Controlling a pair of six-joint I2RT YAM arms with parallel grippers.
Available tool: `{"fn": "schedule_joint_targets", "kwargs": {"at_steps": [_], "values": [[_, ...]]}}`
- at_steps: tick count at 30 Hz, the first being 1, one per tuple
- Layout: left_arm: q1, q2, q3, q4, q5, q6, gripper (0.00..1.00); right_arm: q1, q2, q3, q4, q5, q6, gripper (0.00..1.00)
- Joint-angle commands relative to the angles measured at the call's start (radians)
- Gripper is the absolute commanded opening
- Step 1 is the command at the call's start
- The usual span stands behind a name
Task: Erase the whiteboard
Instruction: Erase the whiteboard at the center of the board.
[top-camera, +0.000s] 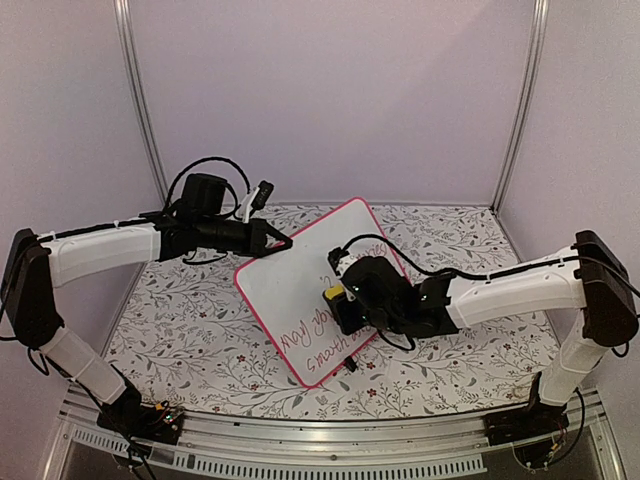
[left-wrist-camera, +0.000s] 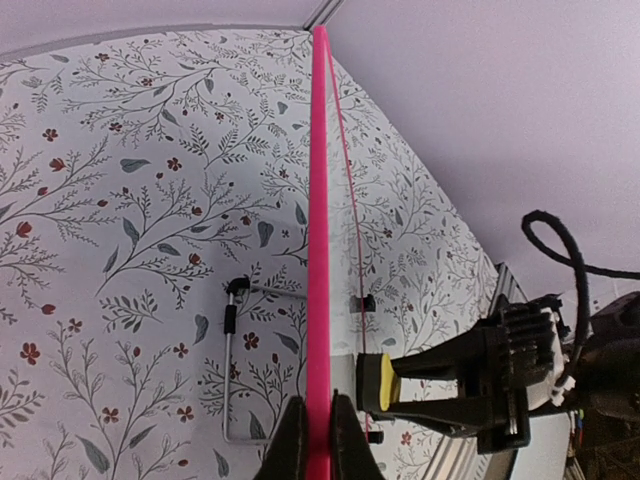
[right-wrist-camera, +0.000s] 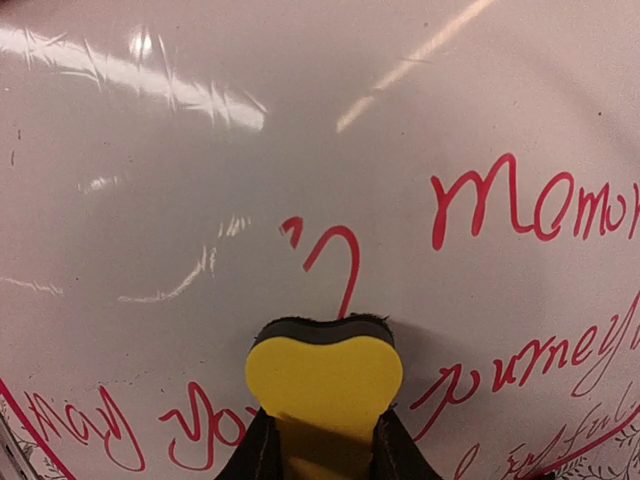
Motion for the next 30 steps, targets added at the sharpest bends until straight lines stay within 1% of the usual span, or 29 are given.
{"fn": "schedule_joint_targets", "kwargs": {"at_steps": [1, 7, 12, 17, 25, 30], "values": [[-0.034, 0.036, -0.010, -0.032, -0.022, 0.084, 0.00, -0.011, 0.035, 0.048, -0.065, -0.023, -0.007, 0.24], [-0.034, 0.044, -0.010, -0.034, -0.023, 0.085, 0.00, -0.012, 0.057, 0.146, -0.059, 0.015, -0.082, 0.25], [-0.033, 0.042, -0.007, -0.035, -0.022, 0.085, 0.00, -0.013, 0.042, 0.168, -0.044, 0.039, -0.118, 0.25], [-0.033, 0.034, -0.007, -0.034, -0.024, 0.086, 0.00, -0.012, 0.037, 0.114, -0.045, 0.036, -0.103, 0.25], [-0.029, 0.031, -0.007, -0.032, -0.020, 0.084, 0.00, -0.012, -0.005, -0.046, -0.043, 0.022, -0.020, 0.25], [-0.027, 0.041, -0.005, -0.030, -0.011, 0.082, 0.00, -0.014, -0.021, -0.061, -0.028, 0.029, -0.015, 0.25]]}}
